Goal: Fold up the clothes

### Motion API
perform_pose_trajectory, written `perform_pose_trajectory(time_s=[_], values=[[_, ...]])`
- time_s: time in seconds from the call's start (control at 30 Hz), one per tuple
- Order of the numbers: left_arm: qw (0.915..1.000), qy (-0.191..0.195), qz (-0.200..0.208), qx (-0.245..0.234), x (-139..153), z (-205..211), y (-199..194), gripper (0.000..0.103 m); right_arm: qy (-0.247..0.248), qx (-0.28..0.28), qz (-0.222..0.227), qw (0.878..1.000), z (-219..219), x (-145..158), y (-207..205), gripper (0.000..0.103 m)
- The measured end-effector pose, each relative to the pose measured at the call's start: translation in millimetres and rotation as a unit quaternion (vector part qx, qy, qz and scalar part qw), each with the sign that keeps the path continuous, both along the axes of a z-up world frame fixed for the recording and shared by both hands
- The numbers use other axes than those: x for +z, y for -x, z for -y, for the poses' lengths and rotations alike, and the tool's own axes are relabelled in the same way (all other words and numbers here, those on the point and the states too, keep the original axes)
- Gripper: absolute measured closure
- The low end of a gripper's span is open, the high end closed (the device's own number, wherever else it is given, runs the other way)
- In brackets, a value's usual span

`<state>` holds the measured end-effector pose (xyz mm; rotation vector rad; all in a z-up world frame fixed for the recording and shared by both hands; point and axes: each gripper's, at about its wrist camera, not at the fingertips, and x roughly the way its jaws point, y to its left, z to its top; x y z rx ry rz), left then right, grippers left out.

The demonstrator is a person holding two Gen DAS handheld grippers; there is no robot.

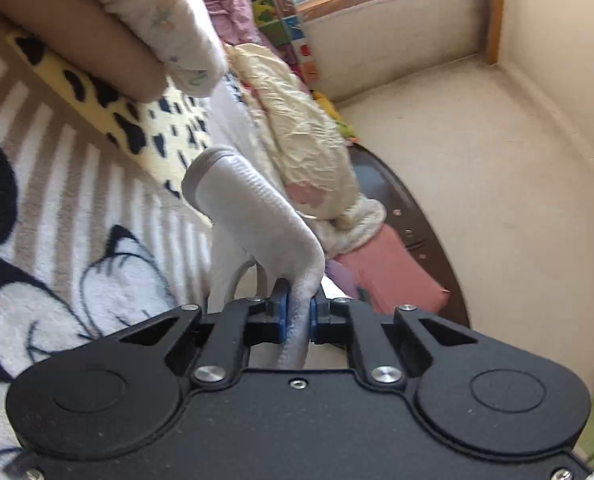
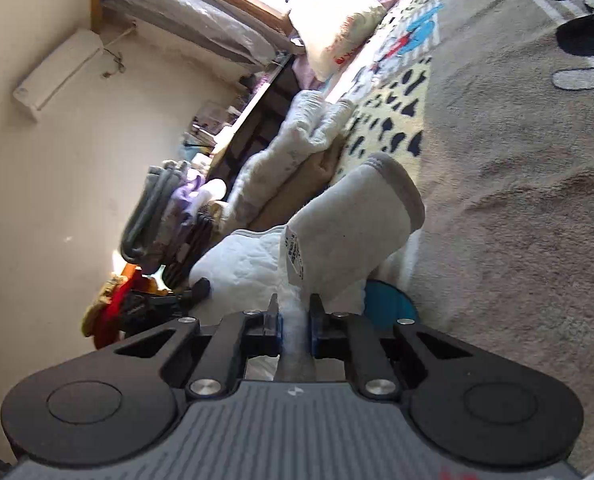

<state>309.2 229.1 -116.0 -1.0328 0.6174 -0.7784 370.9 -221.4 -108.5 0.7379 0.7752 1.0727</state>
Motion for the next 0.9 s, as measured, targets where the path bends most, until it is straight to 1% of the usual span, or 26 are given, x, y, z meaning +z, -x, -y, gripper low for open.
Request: perform_pose_trajectory(time_s=[0.03, 0.07, 0.1, 0.13, 0.17, 0.2, 0.23, 0.27, 0.3, 0.33, 0.37, 0.4, 0.47, 0.5, 0.53, 0.57, 0.6, 0.63, 0.67, 0.7, 0.73, 0.8, 0.87, 0.9], values=[[0.9999, 0.015, -0.002, -0.006, -1, -4, -1, 0.095, -0.02, 0.015, -0.002, 1.0, -1, -1, -1, 0.091], [0.9998, 0.009, -0.019, 0.002, -6, -8, -4, 0.095, -0.008, 0.008, 0.0, 1.0, -1, 0, -1, 0.091], [0.9986, -0.012, -0.048, 0.017, -13, -10, -8, 0.09, 0.022, -0.01, 0.003, 1.0, 1, 1, 0, 0.088], [0.991, -0.072, -0.102, 0.049, -22, -11, -14, 0.069, 0.051, -0.029, 0.006, 0.998, 3, 3, 1, 0.086], [0.978, -0.125, -0.148, 0.078, -29, -12, -19, 0.061, 0.08, -0.047, 0.009, 0.996, 5, 5, 3, 0.084], [0.9772, -0.135, -0.143, 0.081, -28, -12, -17, 0.072, 0.109, -0.066, 0.013, 0.992, 6, 7, 4, 0.087], [0.9757, -0.147, -0.137, 0.087, -25, -12, -15, 0.061, 0.138, -0.084, 0.016, 0.987, 8, 9, 5, 0.079], [0.9696, -0.181, -0.125, 0.107, -17, -10, -13, 0.056, 0.166, -0.102, 0.019, 0.981, 10, 10, 6, 0.072], [0.9617, -0.215, -0.113, 0.127, -8, -7, -10, 0.055, 0.195, -0.12, 0.022, 0.973, 12, 12, 8, 0.058], [0.953, -0.244, -0.103, 0.146, -3, -6, -8, 0.055, 0.223, -0.138, 0.025, 0.965, 13, 14, 9, 0.058], [0.9475, -0.264, -0.092, 0.155, 2, -2, -5, 0.055, 0.251, -0.156, 0.029, 0.955, 15, 16, 10, 0.058], [0.9415, -0.283, -0.08, 0.164, 7, 2, -3, 0.055, 0.262, -0.163, 0.044, 0.95, 15, 22, 17, 0.058], [0.9278, -0.321, -0.057, 0.181, 17, 10, 3, 0.055, 0.256, -0.146, 0.082, 0.952, 14, 38, 39, 0.058], [0.92, -0.34, -0.045, 0.19, 21, 14, 5, 0.055, 0.26, -0.142, 0.097, 0.95, 13, 43, 49, 0.056], [0.9128, -0.357, -0.033, 0.196, 26, 18, 8, 0.055, 0.276, -0.145, 0.106, 0.944, 13, 45, 57, 0.056], [0.913, -0.361, -0.014, 0.19, 32, 26, 12, 0.055, 0.299, -0.158, 0.109, 0.935, 17, 48, 64, 0.056], [0.9173, -0.359, 0.005, 0.173, 35, 37, 16, 0.055, 0.312, -0.172, 0.11, 0.928, 23, 49, 69, 0.056], [0.9209, -0.357, 0.024, 0.156, 39, 47, 20, 0.055, 0.31, -0.194, 0.108, 0.924, 34, 50, 77, 0.054], [0.9239, -0.354, 0.044, 0.137, 43, 58, 23, 0.055, 0.294, -0.225, 0.097, 0.924, 50, 51, 87, 0.051], [0.9258, -0.356, 0.066, 0.11, 44, 75, 25, 0.055, 0.269, -0.269, 0.077, 0.922, 72, 50, 98, 0.045], [0.9241, -0.363, 0.086, 0.084, 44, 96, 28, 0.056, 0.254, -0.314, 0.058, 0.913, 90, 46, 109, 0.042], [0.9197, -0.373, 0.116, 0.034, 44, 137, 30, 0.056, 0.24, -0.389, 0.022, 0.889, 118, 37, 129, 0.041], [0.917, -0.376, 0.132, -0.004, 37, 171, 37, 0.059, 0.233, -0.43, -0.021, 0.872, 135, 21, 143, 0.041], [0.9157, -0.38, 0.13, -0.015, 34, 183, 38, 0.06, 0.239, -0.442, -0.039, 0.864, 138, 12, 148, 0.041]])
